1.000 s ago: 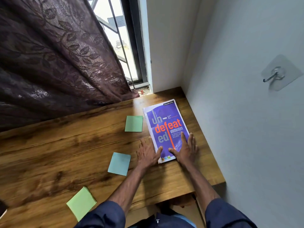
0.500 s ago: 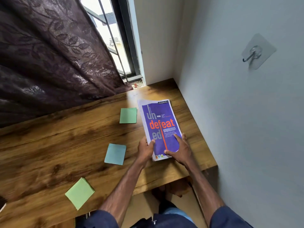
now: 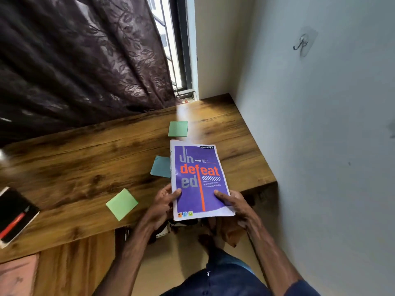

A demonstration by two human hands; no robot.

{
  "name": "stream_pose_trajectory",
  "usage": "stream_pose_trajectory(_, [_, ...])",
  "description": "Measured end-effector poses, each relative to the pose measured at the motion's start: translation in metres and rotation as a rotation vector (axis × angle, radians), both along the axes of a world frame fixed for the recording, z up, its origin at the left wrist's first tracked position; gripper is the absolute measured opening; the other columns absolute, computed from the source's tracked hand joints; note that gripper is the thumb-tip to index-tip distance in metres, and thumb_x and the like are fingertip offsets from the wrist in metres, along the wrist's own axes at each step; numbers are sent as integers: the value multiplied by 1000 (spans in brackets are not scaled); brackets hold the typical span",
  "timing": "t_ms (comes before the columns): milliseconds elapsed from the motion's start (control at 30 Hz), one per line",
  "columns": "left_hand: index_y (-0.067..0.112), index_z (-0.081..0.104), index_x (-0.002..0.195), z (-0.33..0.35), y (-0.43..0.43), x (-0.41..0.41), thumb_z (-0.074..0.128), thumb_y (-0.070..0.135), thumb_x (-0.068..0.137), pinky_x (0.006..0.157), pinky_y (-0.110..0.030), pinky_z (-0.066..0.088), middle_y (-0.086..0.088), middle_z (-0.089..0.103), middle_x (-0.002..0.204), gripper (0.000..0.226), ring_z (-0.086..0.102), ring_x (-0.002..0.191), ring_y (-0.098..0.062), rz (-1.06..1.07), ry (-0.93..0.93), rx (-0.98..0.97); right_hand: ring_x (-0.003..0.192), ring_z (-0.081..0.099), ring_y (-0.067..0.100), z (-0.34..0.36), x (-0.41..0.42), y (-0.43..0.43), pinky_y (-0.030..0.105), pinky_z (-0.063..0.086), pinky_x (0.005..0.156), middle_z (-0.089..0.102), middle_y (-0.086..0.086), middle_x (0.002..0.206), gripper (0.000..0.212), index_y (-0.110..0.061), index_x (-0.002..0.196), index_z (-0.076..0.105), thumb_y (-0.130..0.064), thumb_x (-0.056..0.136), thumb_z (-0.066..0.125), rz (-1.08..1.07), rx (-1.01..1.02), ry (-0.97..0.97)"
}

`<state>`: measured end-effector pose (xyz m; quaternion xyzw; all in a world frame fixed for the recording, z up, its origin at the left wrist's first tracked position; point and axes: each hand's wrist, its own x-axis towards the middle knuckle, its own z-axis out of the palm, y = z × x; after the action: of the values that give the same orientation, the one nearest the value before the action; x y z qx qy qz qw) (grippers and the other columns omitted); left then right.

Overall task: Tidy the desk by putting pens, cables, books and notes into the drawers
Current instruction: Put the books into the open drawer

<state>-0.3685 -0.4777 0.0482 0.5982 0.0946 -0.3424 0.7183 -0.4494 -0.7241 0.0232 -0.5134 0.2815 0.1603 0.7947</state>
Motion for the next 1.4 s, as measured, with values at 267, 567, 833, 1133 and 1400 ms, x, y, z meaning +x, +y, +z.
stream_pose_trajectory(267, [6, 62, 121, -36, 95, -130, 83, 43, 78, 76, -39, 63, -17, 75, 112, 61, 75, 92, -28, -85, -117, 106, 99, 73, 35, -1, -135, 91, 40, 61, 79, 75, 13, 110, 44, -4, 121, 62, -5, 80, 80, -39, -304, -239])
stream_pose_trajectory(567, [11, 66, 117, -44, 152, -256, 74, 30, 79, 73, -36, 62, -19, 74, 113, 43, 76, 87, -23, -135, -134, 174, 95, 74, 35, 14, -269, 153, 59, 58, 84, 76, 10, 108, 43, -13, 117, 64, -16, 78, 84, -49, -428, -241])
stream_pose_trajectory(833, [9, 60, 126, -18, 168, -319, 79, 36, 82, 71, -41, 63, -17, 73, 117, 55, 74, 98, -34, -7, -133, 42, 103, 71, 38, 24, -361, 177, 54, 58, 88, 72, 15, 118, 54, -9, 128, 58, -20, 80, 82, -8, -308, -269])
stream_pose_trajectory(1133, [16, 53, 131, -11, 187, -419, 70, 28, 94, 76, -34, 64, 1, 72, 118, 43, 75, 97, -14, -48, -549, 419, 96, 74, 24, 6, -447, 228, 50, 61, 83, 75, 2, 111, 39, -17, 119, 61, -16, 84, 78, -2, -432, -255])
stream_pose_trajectory(1400, [15, 57, 128, 8, 259, -434, 72, 26, 92, 69, -33, 63, -3, 73, 116, 41, 77, 90, -18, 41, -475, 451, 100, 73, 26, 25, -456, 284, 42, 62, 83, 73, 10, 116, 38, -11, 121, 61, 2, 87, 72, 35, -333, -332])
